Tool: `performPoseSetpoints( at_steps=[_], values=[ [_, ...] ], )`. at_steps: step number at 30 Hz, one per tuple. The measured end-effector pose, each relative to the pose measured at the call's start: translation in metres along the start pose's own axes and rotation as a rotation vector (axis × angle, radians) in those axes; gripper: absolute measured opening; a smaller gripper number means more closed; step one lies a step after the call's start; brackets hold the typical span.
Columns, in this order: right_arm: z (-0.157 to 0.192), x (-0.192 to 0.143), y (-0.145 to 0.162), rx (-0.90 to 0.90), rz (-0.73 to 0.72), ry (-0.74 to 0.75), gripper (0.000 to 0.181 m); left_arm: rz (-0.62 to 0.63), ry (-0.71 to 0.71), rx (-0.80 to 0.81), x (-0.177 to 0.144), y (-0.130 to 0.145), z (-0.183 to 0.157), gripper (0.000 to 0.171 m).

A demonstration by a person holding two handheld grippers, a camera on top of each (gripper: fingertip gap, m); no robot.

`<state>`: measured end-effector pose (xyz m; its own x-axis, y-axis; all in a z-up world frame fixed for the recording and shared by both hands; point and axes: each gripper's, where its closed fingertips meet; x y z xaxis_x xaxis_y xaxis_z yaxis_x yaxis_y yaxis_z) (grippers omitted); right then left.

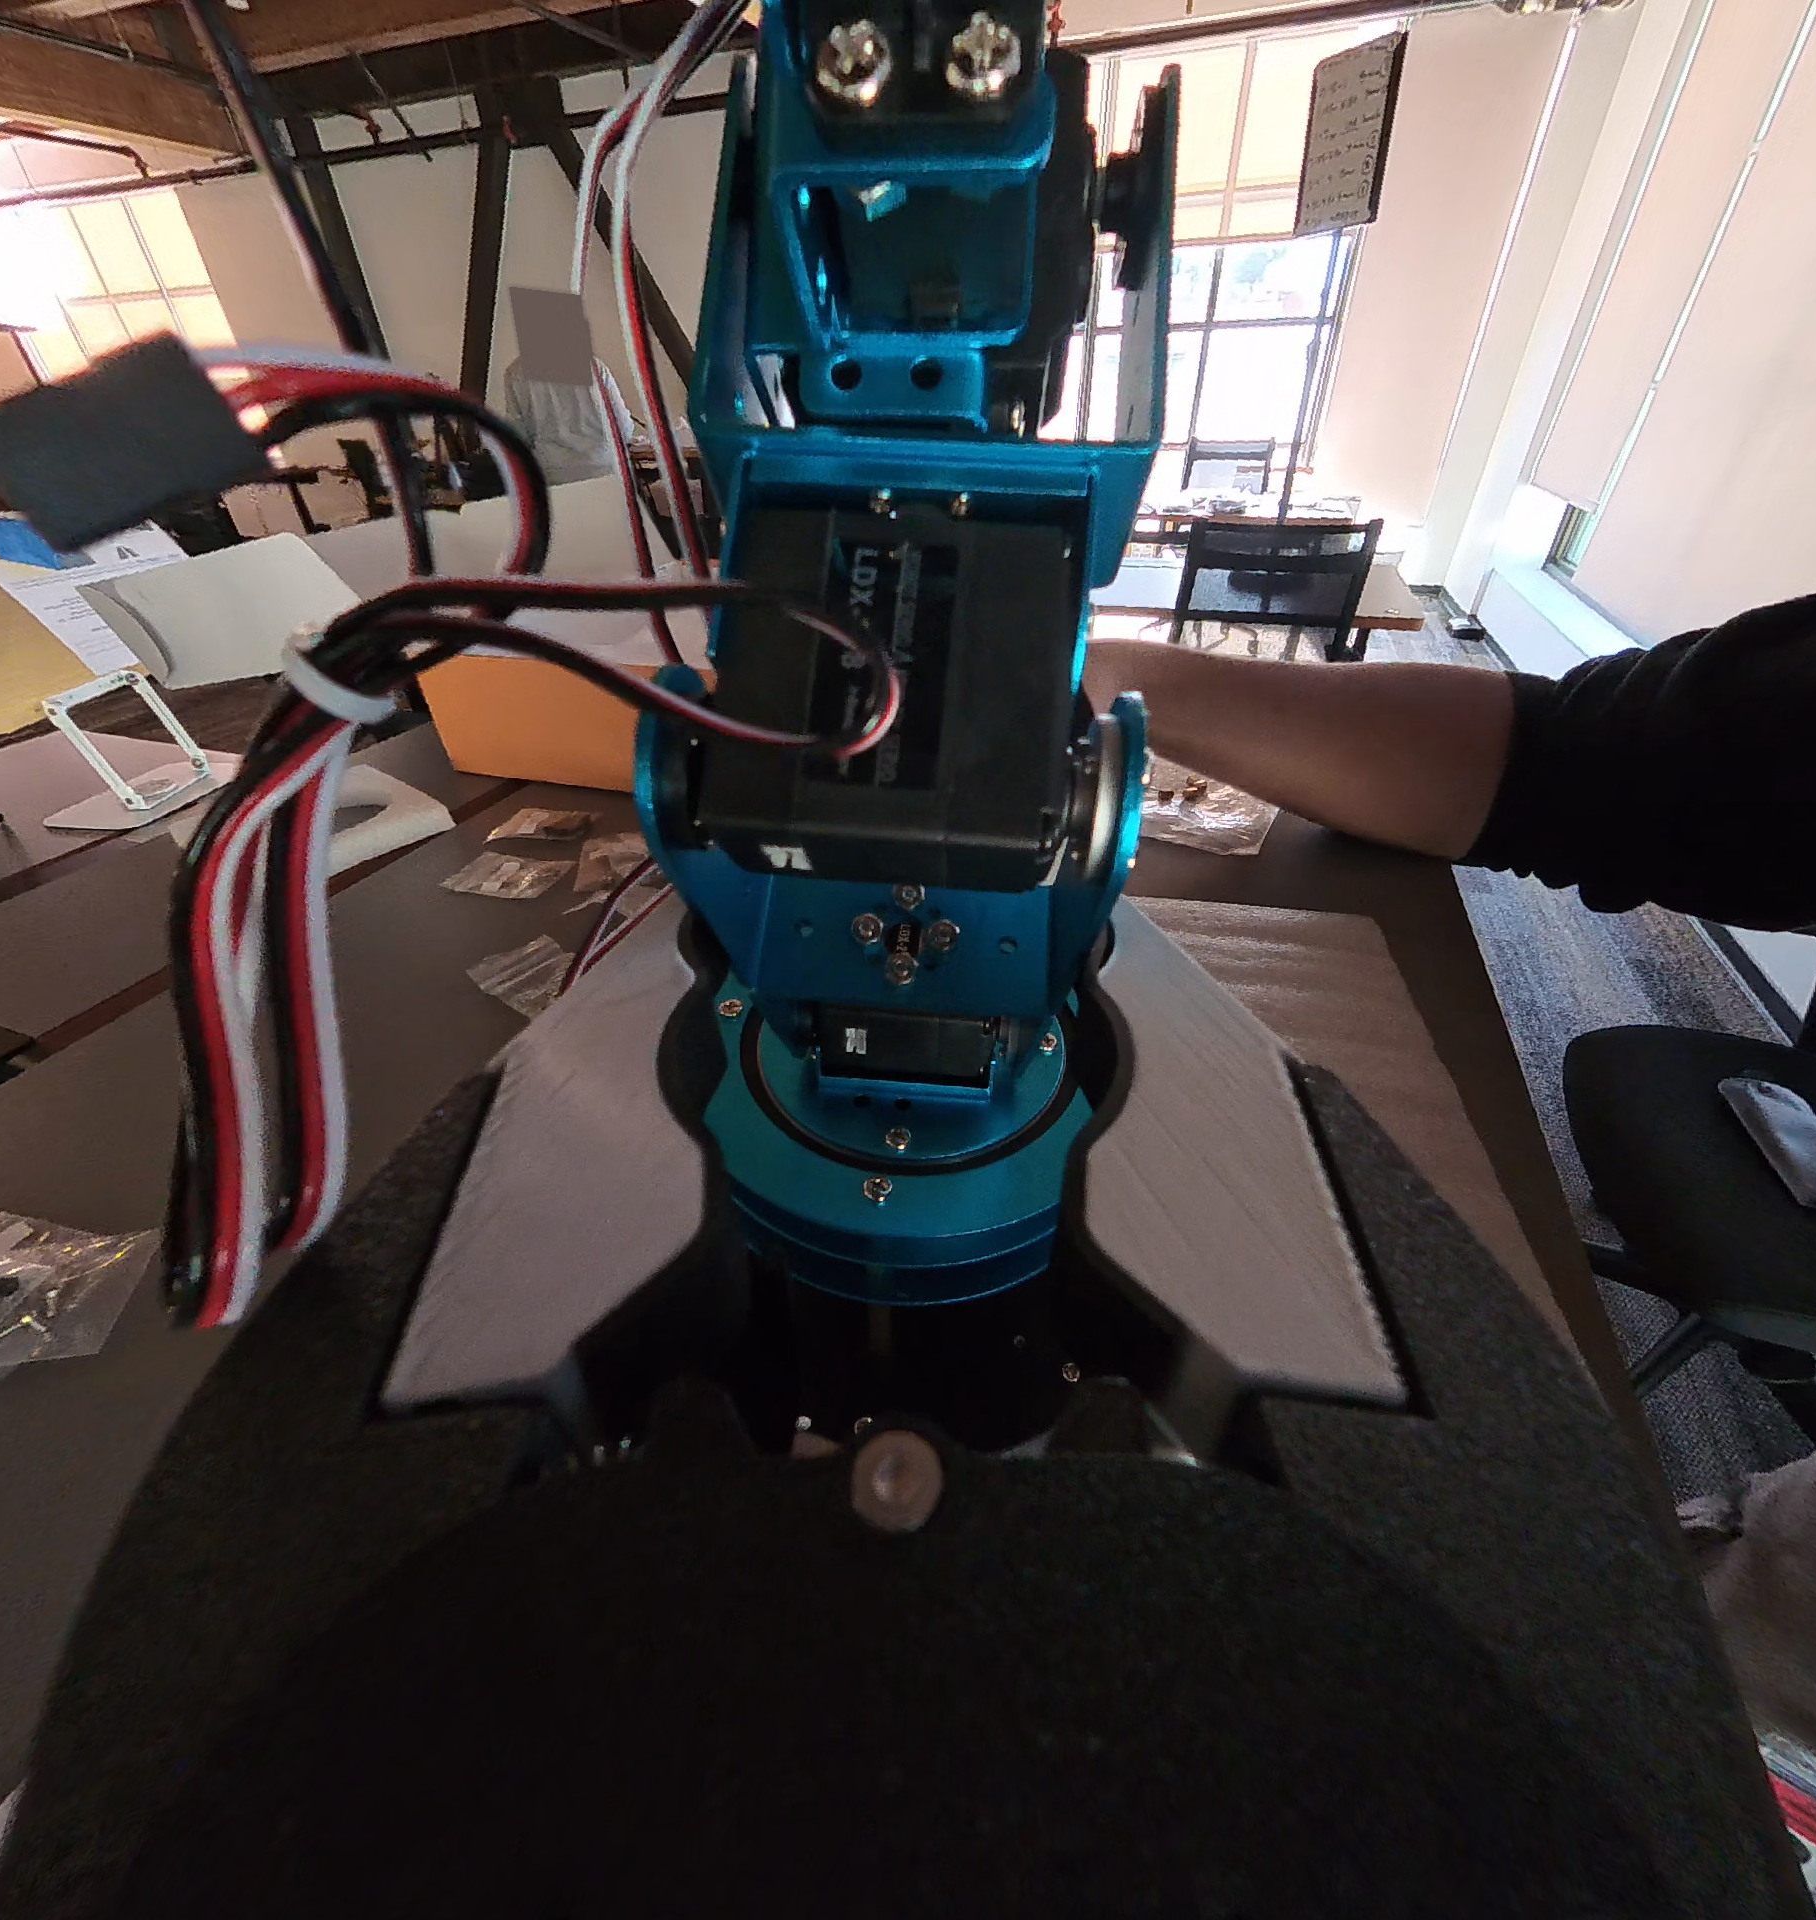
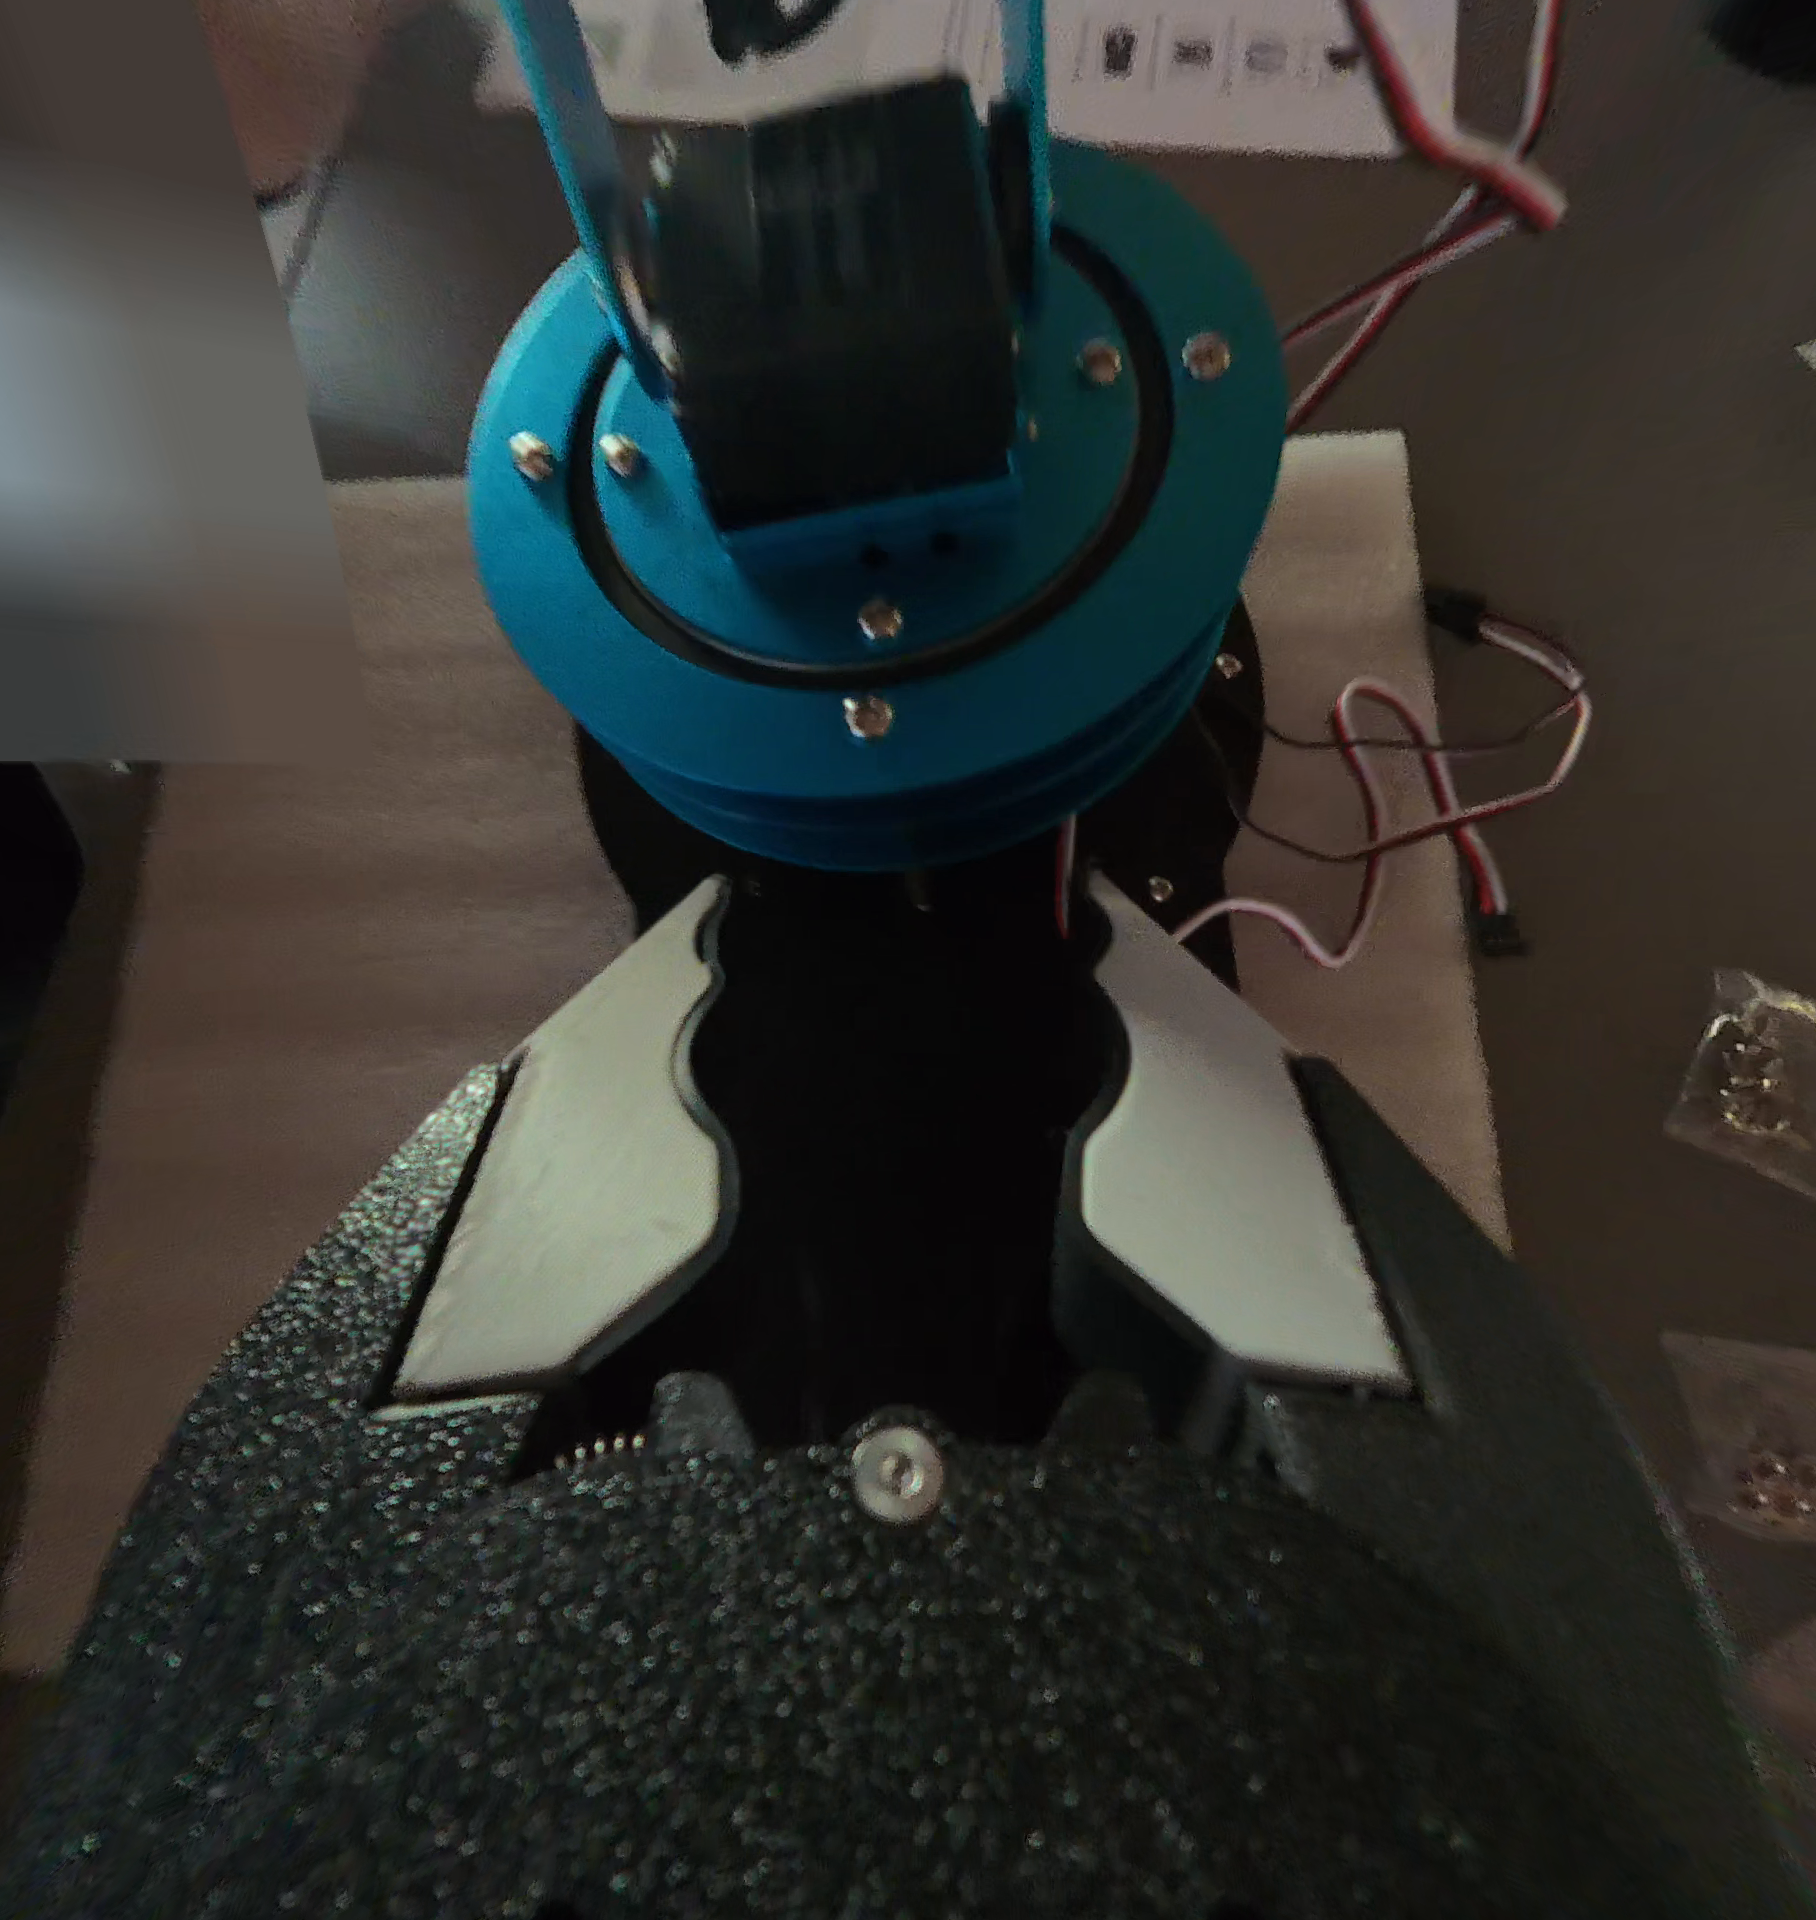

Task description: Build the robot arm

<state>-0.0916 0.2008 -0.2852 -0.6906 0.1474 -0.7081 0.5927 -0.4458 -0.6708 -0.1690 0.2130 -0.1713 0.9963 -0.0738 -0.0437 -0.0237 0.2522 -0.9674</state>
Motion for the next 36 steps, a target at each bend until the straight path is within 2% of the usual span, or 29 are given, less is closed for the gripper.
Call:
performPoseSetpoints(
  at_steps=[2, 5, 6, 9, 12, 13, 19, 25, 32, 36],
  values=[
    [0.006, -0.012, -0.005, -0.009, 0.009, -0.004, 0.060, 0.005, -0.004, 0.004, 0.000, 0.000, 0.000, 0.065],
    [0.011, -0.040, -0.031, -0.058, -0.129, 0.067, 0.055, 0.007, -0.005, 0.003, 0.000, 0.000, 0.000, 0.065],
    [0.011, -0.042, -0.036, -0.077, -0.151, 0.107, 0.060, 0.005, -0.006, 0.002, 0.000, 0.000, 0.000, 0.065],
    [0.001, -0.015, -0.021, -0.088, -0.032, 0.196, 0.078, -0.002, -0.007, -0.003, 0.000, 0.000, 0.001, 0.065],
    [0.001, -0.009, -0.023, -0.022, -0.089, 0.089, 0.082, 0.005, -0.010, 0.000, 0.000, 0.001, 0.001, 0.065],
    [0.007, -0.006, -0.023, -0.019, -0.113, 0.037, 0.076, 0.008, -0.011, 0.001, 0.000, 0.001, 0.001, 0.065],
    [0.005, -0.005, -0.023, 0.002, -0.174, 0.006, 0.078, -0.011, -0.034, -0.023, 0.003, -0.001, 0.003, 0.065],
    [0.004, -0.002, -0.019, 0.010, -0.167, -0.014, 0.077, -0.002, -0.079, -0.036, 0.009, 0.001, 0.006, 0.066],
    [0.001, -0.002, -0.018, 0.040, -0.205, -0.061, 0.075, -0.012, -0.062, -0.070, 0.008, 0.003, 0.006, 0.070],
    [0.002, -0.003, -0.019, 0.026, -0.186, -0.045, 0.074, -0.007, -0.043, -0.085, 0.007, 0.005, 0.005, 0.066]
  ],
)
Point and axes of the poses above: each gripper's, where its closed fingertips meet, x out along the fingers, y out of its underside, z = x × y across the jaws, and after that the axes turned 13 degrees about x, right-handed
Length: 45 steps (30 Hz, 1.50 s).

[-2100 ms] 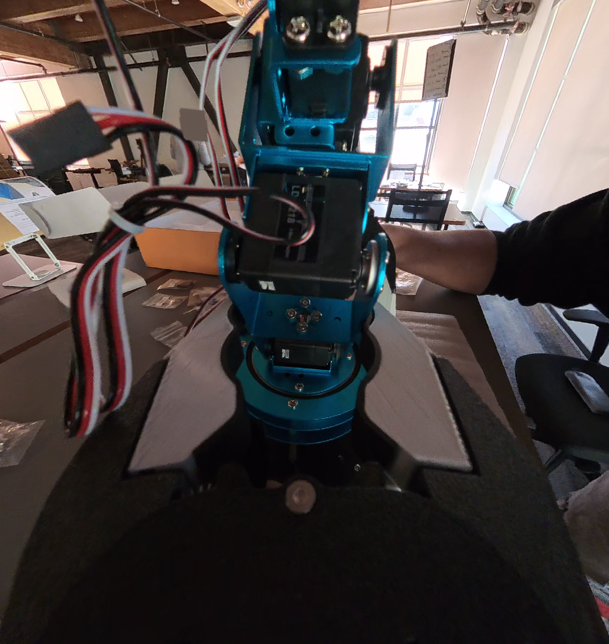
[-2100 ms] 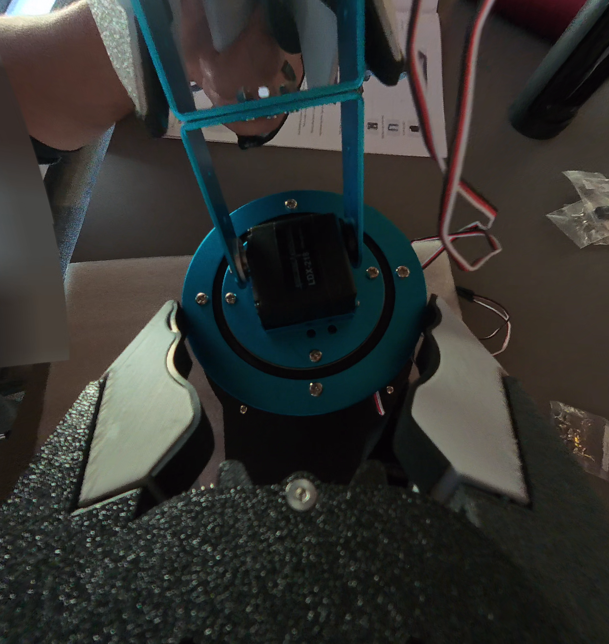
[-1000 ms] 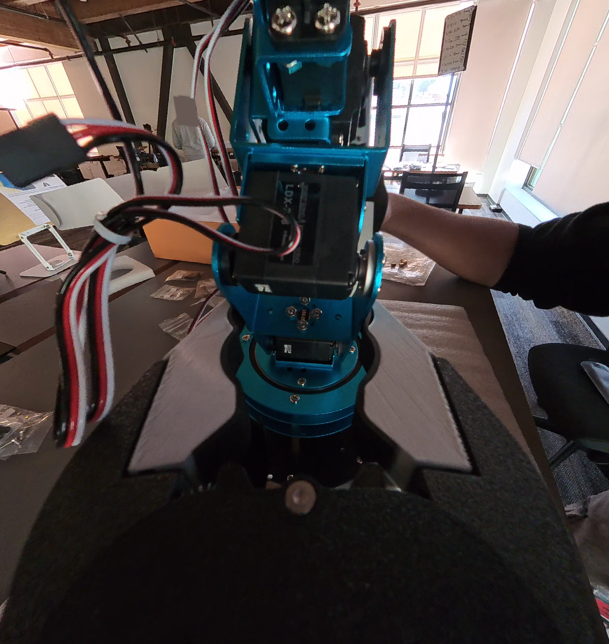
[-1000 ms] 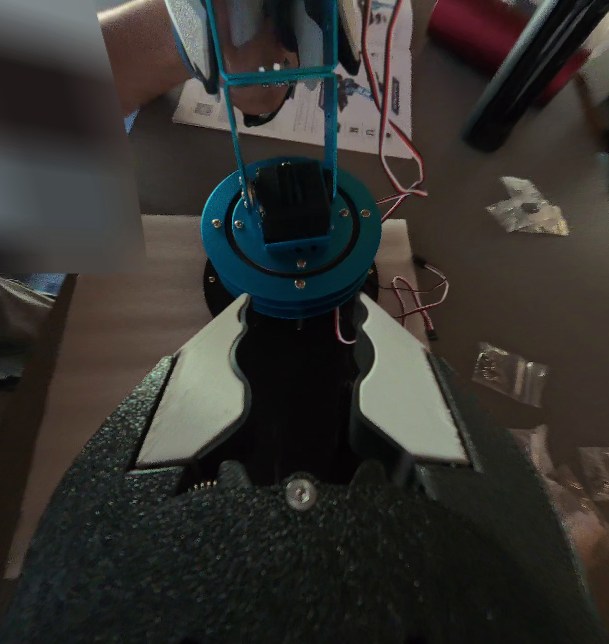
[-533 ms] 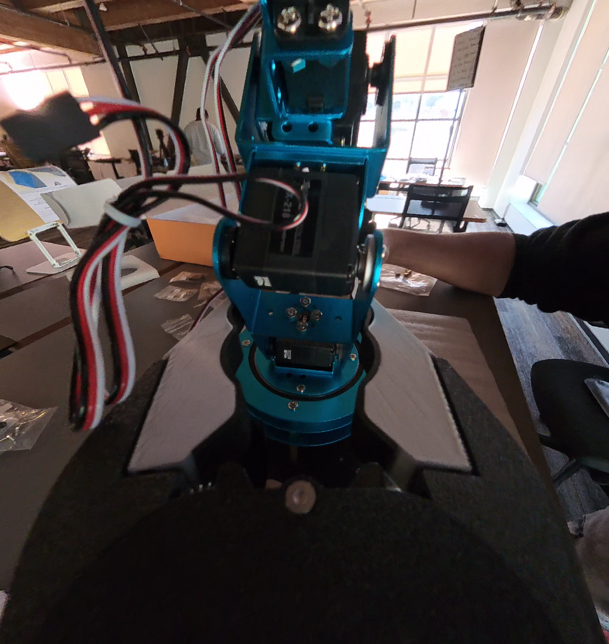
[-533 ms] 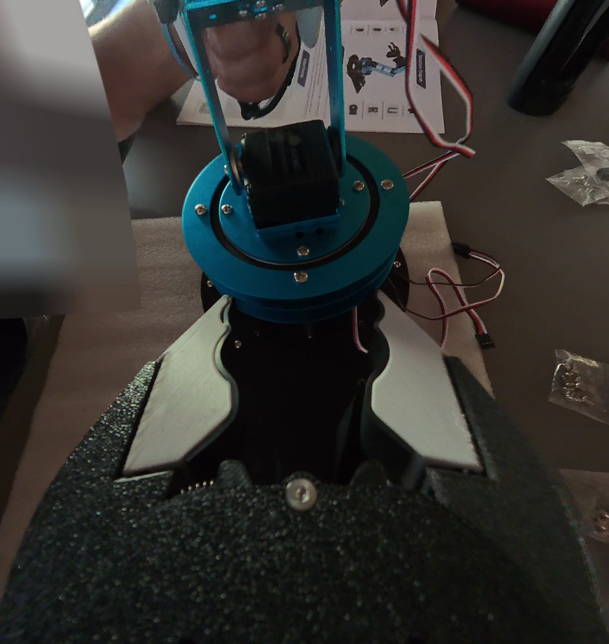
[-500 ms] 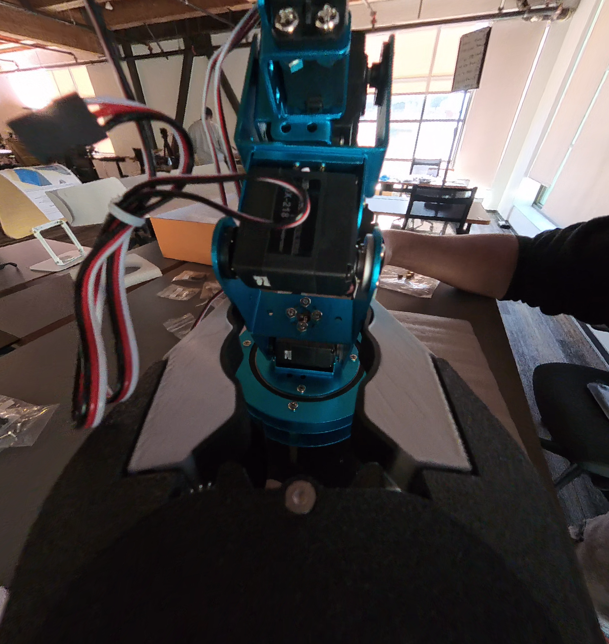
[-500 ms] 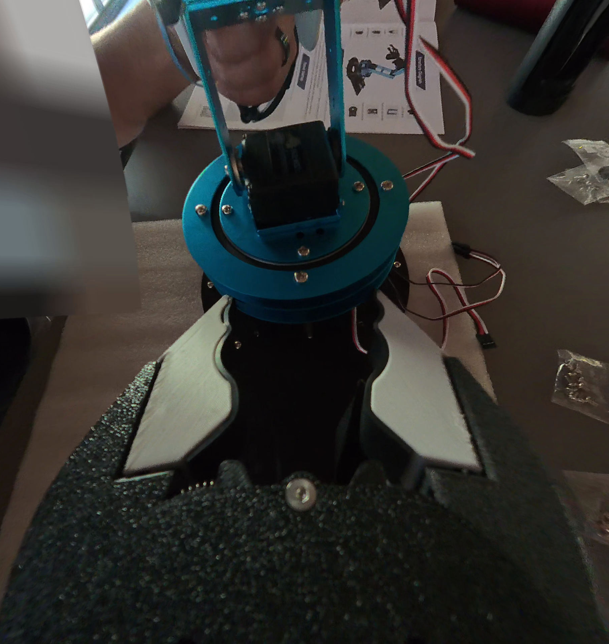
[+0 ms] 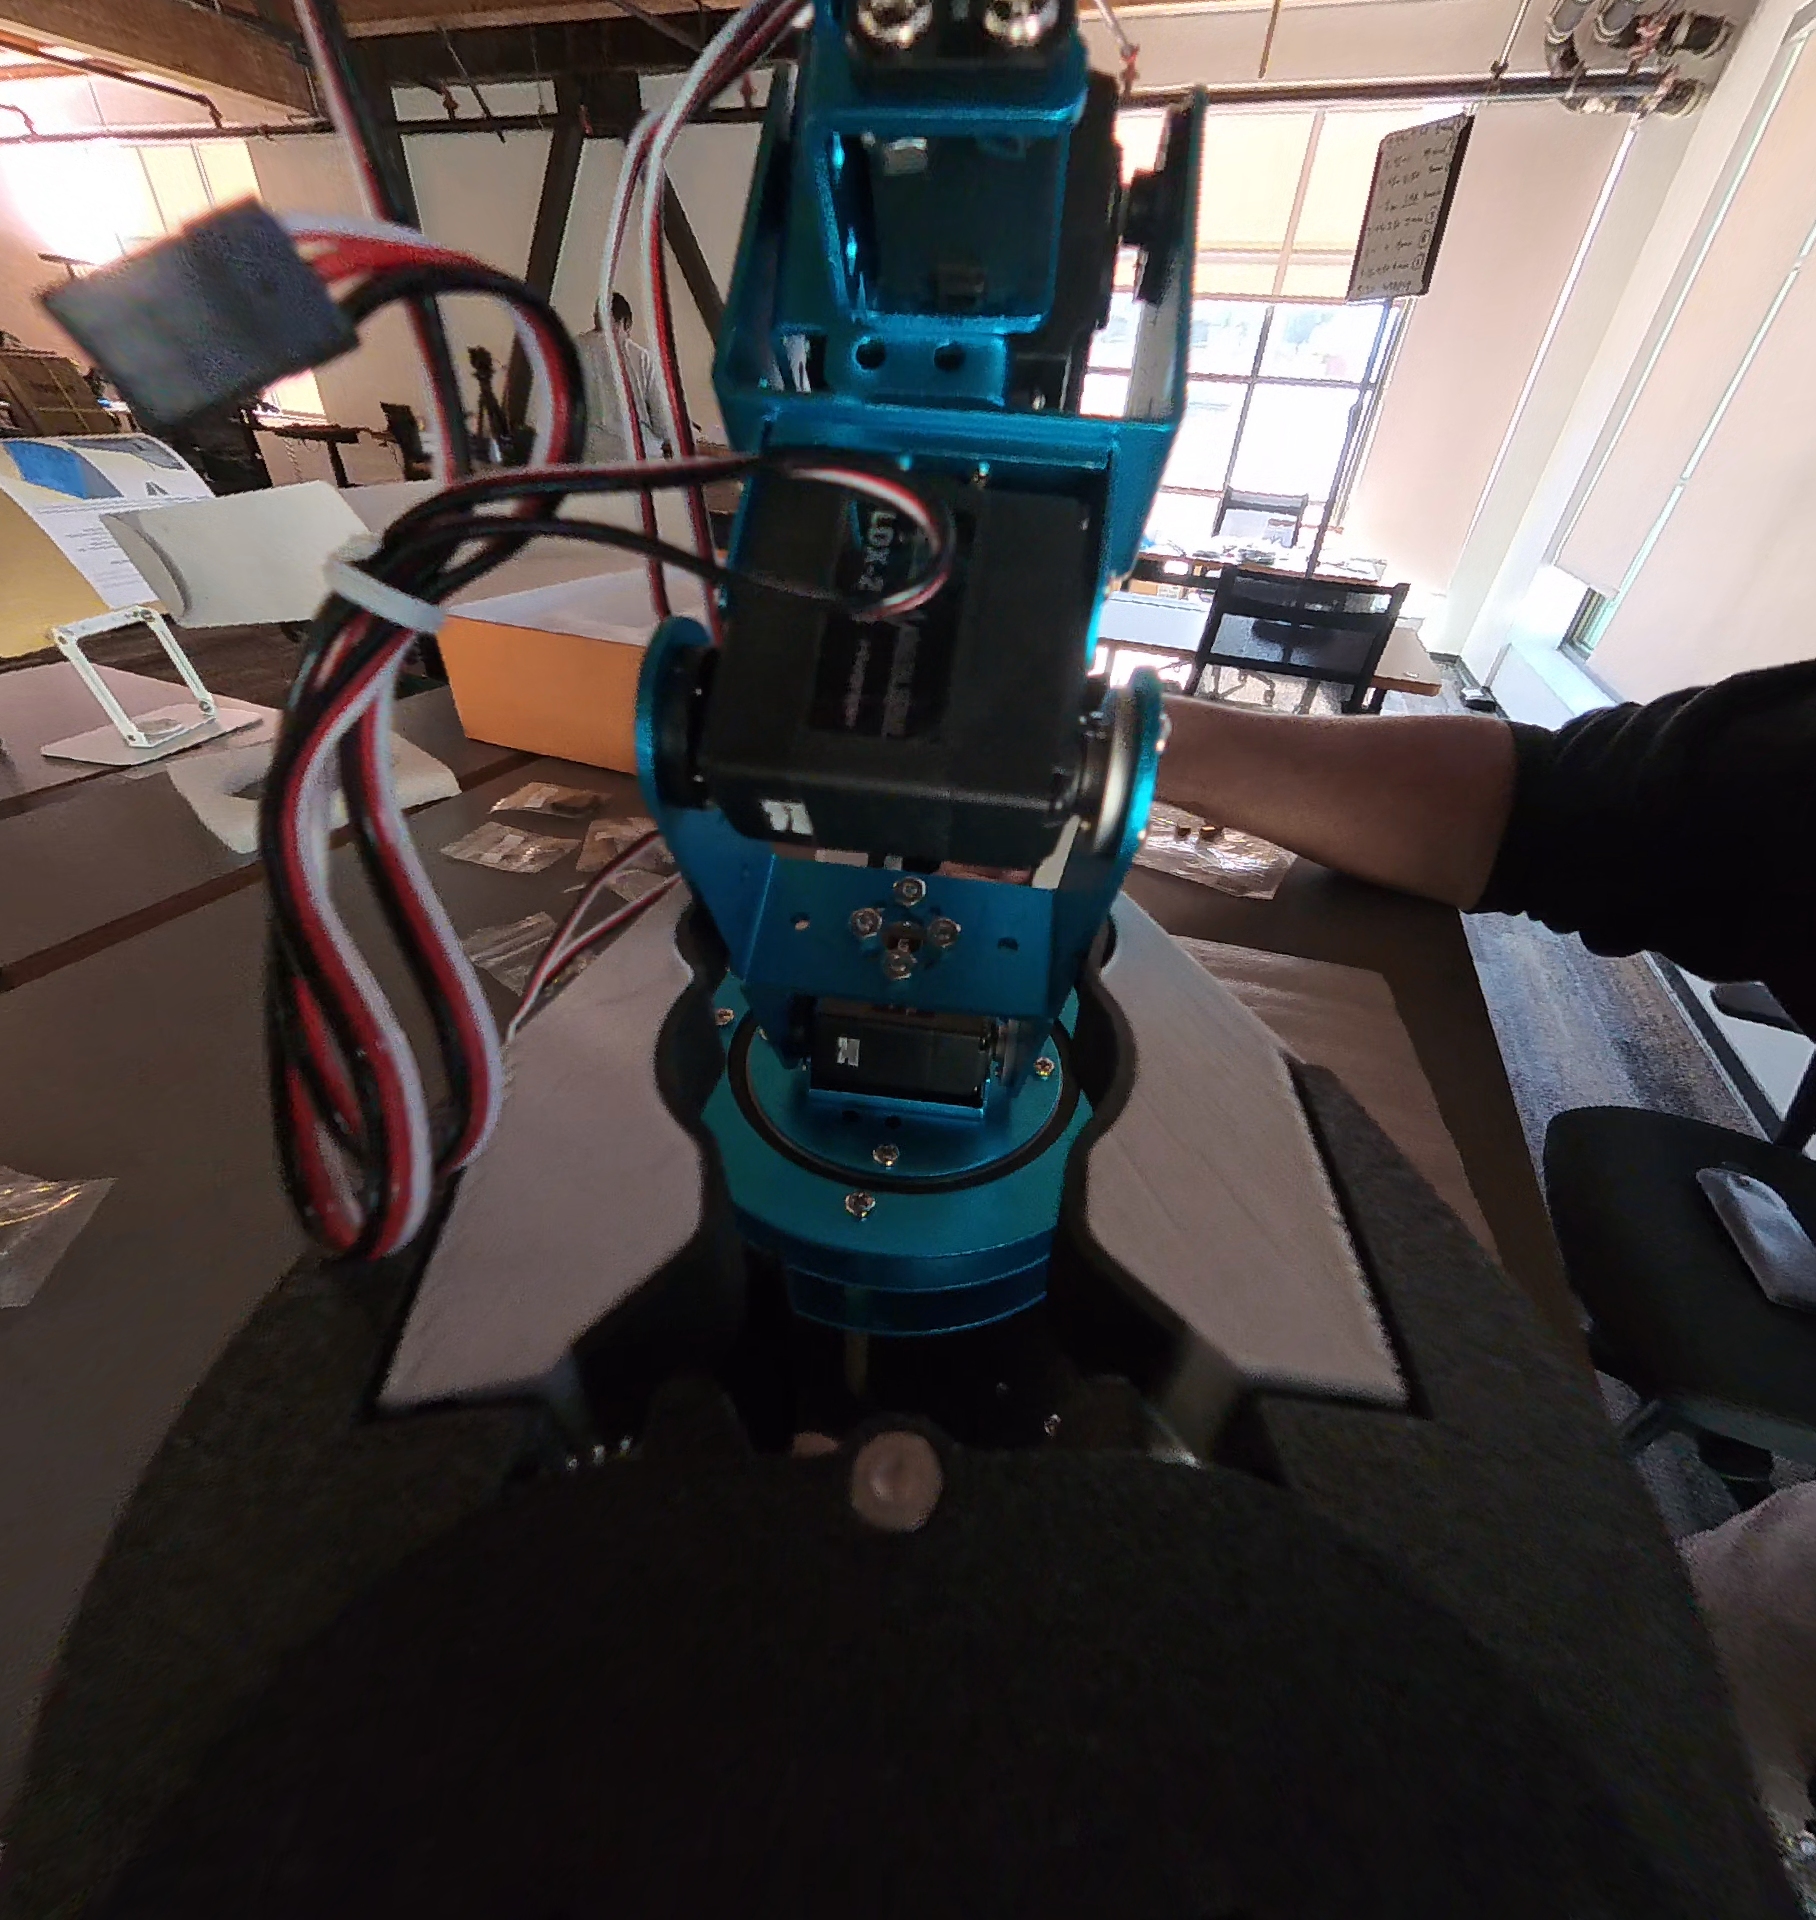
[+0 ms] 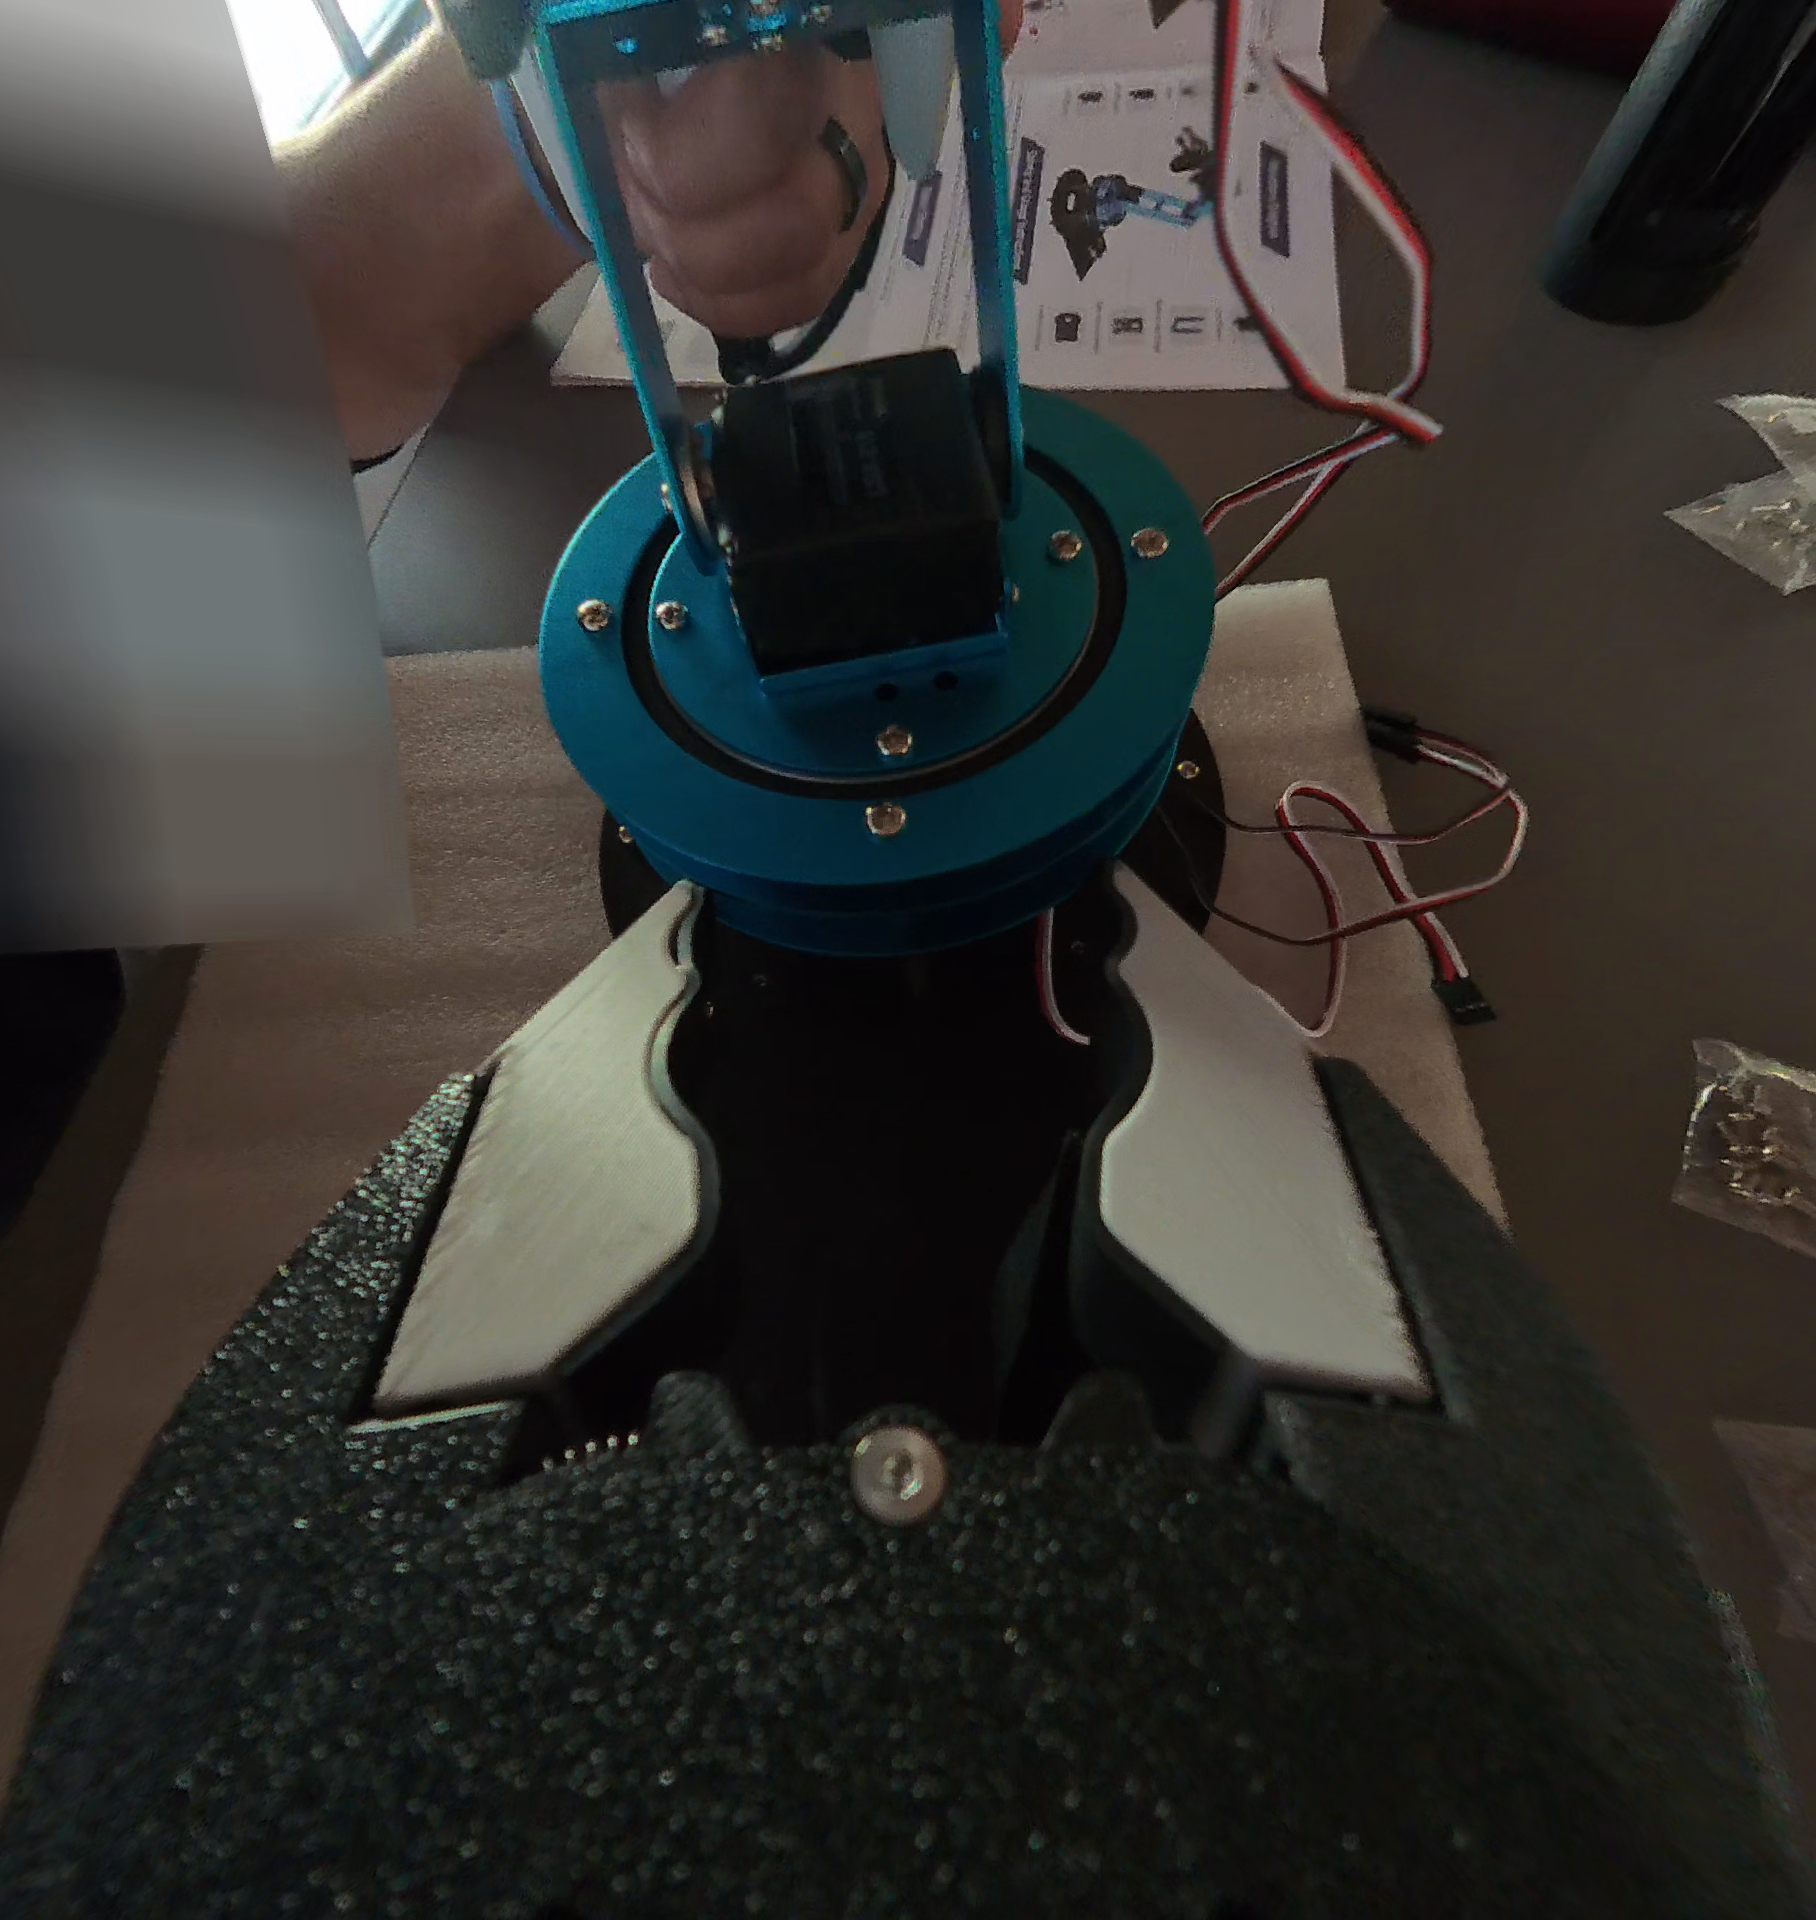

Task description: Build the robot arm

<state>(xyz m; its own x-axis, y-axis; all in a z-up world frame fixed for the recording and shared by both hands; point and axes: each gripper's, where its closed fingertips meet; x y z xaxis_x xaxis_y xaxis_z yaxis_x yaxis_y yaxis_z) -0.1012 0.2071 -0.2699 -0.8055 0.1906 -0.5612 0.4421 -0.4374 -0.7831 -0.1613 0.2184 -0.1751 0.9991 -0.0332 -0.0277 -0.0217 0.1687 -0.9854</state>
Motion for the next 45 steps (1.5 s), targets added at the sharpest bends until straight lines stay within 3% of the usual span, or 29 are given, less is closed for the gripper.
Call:
performPoseSetpoints(
  at_steps=[2, 3, 6, 7, 9, 14, 24, 28, 30, 31, 34, 36, 39, 41, 43, 45],
  values=[
    [0.005, -0.004, 0.004, 0.002, 0.024, -0.022, 0.078, 0.003, 0.001, 0.004, 0.000, 0.000, -0.001, 0.066],
    [0.004, -0.010, 0.005, 0.031, 0.042, -0.027, 0.094, 0.004, 0.001, 0.004, 0.000, 0.000, 0.000, 0.067],
    [0.007, -0.028, -0.022, 0.079, -0.091, -0.058, 0.109, 0.008, 0.005, 0.001, 0.000, 0.001, -0.001, 0.065],
    [0.010, -0.025, -0.028, 0.076, -0.114, -0.052, 0.111, 0.008, 0.006, 0.001, 0.000, 0.001, -0.001, 0.066],
    [0.012, -0.003, -0.025, 0.044, -0.050, 0.015, 0.132, 0.010, 0.009, -0.002, 0.000, 0.002, -0.001, 0.066],
    [0.011, 0.028, -0.023, 0.064, -0.045, 0.057, 0.125, 0.019, 0.012, 0.001, 0.000, 0.004, -0.001, 0.070],
    [0.012, 0.030, -0.021, 0.100, -0.062, 0.035, 0.126, -0.025, -0.002, -0.124, 0.001, 0.006, -0.002, 0.066],
    [0.012, 0.033, -0.015, 0.204, -0.053, -0.021, 0.128, 0.057, -0.066, -0.140, 0.003, 0.017, -0.005, 0.065],
    [0.012, 0.033, -0.014, 0.198, -0.052, -0.023, 0.127, 0.114, -0.098, -0.173, -0.001, 0.025, -0.009, 0.086],
    [0.012, 0.031, -0.011, 0.181, -0.032, -0.021, 0.126, 0.123, -0.125, -0.199, -0.006, 0.026, -0.010, 0.085],
    [0.016, 0.010, -0.019, 0.187, -0.066, -0.067, 0.121, 0.155, -0.178, -0.254, -0.025, 0.025, -0.022, 0.091],
    [0.010, -0.025, -0.032, 0.226, -0.127, -0.060, 0.116, 0.263, -0.218, -0.236, -0.037, 0.034, -0.033, 0.092],
    [-0.003, -0.090, -0.029, 0.293, -0.244, 0.077, 0.087, 0.411, -0.252, -0.224, -0.053, 0.049, -0.054, 0.091],
    [-0.008, -0.116, -0.002, 0.417, -0.284, 0.172, 0.088, 0.465, -0.263, -0.218, -0.060, 0.051, -0.067, 0.091],
    [-0.007, -0.123, 0.035, 0.556, -0.264, 0.256, 0.084, 0.484, -0.287, -0.216, -0.064, 0.048, -0.073, 0.091],
    [0.013, -0.117, 0.059, 0.611, -0.273, 0.247, 0.083, 0.463, -0.301, -0.209, -0.064, 0.041, -0.074, 0.091]
  ],
)
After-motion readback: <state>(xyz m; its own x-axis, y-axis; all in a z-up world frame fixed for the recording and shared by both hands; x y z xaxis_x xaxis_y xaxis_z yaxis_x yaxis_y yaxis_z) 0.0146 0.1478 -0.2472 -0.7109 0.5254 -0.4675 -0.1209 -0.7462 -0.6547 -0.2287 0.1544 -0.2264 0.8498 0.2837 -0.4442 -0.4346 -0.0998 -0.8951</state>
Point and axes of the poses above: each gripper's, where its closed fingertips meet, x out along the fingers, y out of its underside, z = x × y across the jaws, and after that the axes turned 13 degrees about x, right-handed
